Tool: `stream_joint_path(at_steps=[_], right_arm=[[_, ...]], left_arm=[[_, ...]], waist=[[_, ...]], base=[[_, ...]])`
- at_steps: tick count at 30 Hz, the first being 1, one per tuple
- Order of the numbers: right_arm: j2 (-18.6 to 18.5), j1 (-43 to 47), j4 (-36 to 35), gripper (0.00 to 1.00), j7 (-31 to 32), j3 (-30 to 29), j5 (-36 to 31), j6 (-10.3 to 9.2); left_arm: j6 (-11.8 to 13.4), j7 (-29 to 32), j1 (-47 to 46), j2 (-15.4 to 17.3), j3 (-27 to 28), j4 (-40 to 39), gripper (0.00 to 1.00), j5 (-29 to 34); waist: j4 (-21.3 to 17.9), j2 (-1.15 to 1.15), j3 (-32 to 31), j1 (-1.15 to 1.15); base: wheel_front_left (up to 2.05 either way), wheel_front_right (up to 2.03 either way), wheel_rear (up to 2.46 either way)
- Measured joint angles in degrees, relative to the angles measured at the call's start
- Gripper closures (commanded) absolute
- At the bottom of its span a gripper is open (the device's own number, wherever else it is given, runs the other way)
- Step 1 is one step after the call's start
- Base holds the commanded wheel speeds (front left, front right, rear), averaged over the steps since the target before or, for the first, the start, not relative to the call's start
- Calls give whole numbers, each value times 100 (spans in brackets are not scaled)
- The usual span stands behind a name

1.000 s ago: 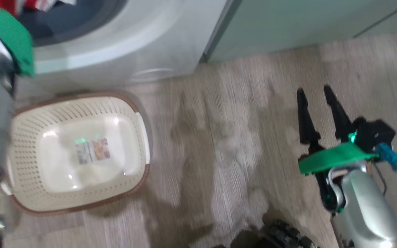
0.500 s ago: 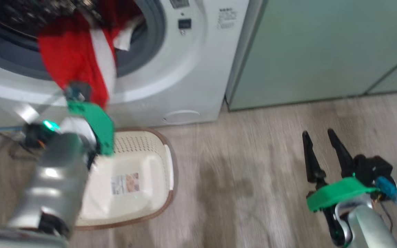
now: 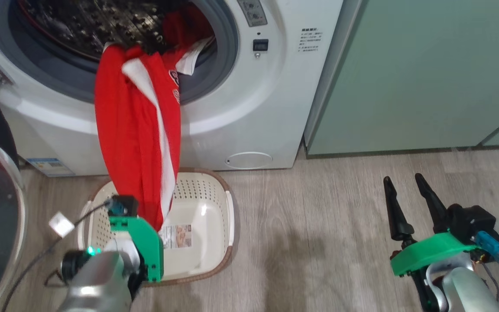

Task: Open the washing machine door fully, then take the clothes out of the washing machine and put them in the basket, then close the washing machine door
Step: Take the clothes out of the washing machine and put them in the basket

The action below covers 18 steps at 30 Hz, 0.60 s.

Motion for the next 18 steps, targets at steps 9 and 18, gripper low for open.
stream_joint_path(at_steps=[9,18], right_arm=[[-92,-102,-63,0,0,-57,0,0],[-127,-313,-188,0,0,-188,-19,0]], left_arm=[[0,654,324,-14,-92,67,100,-560],[122,690,307,131,26,88,100,-812]], waist=[[-135,0,454,0],[-279,0,1030,0]], base=[[0,0,0],[0,0,0]])
